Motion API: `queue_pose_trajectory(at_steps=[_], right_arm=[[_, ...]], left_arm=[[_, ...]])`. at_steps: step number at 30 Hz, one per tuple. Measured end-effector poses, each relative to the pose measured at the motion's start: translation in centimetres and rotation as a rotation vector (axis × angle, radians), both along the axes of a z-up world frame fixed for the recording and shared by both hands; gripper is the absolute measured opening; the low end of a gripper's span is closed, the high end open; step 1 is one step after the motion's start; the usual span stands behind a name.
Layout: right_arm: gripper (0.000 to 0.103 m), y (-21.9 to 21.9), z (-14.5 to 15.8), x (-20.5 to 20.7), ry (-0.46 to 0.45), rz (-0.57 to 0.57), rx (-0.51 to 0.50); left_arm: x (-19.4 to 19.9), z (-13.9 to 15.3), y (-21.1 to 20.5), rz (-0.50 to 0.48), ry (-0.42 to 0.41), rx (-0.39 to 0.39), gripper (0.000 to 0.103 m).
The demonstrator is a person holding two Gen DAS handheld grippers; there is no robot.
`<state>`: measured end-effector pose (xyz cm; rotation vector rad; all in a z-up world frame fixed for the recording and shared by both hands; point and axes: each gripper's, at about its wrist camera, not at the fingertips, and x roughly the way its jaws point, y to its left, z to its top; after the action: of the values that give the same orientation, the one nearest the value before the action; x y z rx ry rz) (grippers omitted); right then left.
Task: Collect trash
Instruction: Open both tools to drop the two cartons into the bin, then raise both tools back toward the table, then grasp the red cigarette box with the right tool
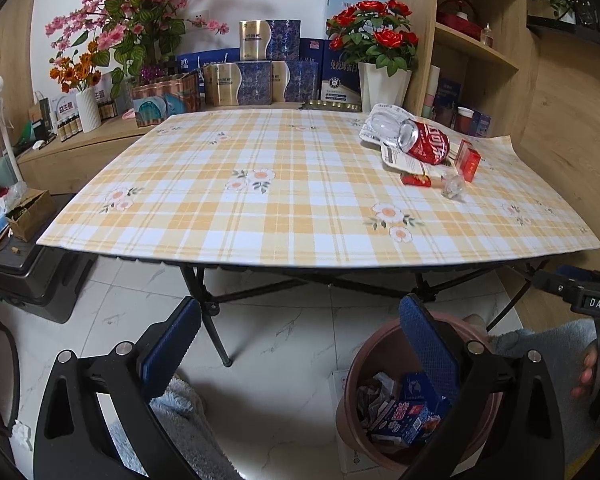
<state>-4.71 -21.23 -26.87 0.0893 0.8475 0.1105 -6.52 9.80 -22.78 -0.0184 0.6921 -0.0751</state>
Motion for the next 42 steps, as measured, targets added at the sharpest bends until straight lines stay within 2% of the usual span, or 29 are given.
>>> queue_pose_trajectory(at_steps=[5,16,20,25,30,35,42], right_arm=[[0.097,-1.8,2.0,1.1,-0.044,0.004,0.014],[0.097,-5.3,5.3,3.2,-0.139,-0.012,-0.003],[0.097,-6.1,5.5,4.4,-0.119,0.005,-0.014],[0.097,-6.4,5.3,6.6,-0.085,0.0,-0.086],[0.097,-6.9,4.5,9.3,-0.023,-0.014,-0.087],[0.097,-7.2,4.2,12.0,-0.031,-0.018,-0.117],[0.097,-7.4,4.8,16.9,-0.069,-0.025,-0.092]], left_arm=[[1.4,1.5,-1.1,-0.025,-0.036,0.036,0.097],[4.7,6.0,-2.8,-0.077,-0.123,-0.002,0.097],[6.0,6.7,-3.2,-0.081,-0.132,-0.018,0.097],[7.6,6.6,-3.6,-0.083,-0.133,-0.016,0.097],[9.5,5.9,-3.9,-0.082,-0.12,-0.024,0.097],[11.1,4.8,-4.2,-0.076,-0.101,-0.031,0.097],[13.0,3.4,-4.2,-0.06,-0.076,-0.045,0.097]])
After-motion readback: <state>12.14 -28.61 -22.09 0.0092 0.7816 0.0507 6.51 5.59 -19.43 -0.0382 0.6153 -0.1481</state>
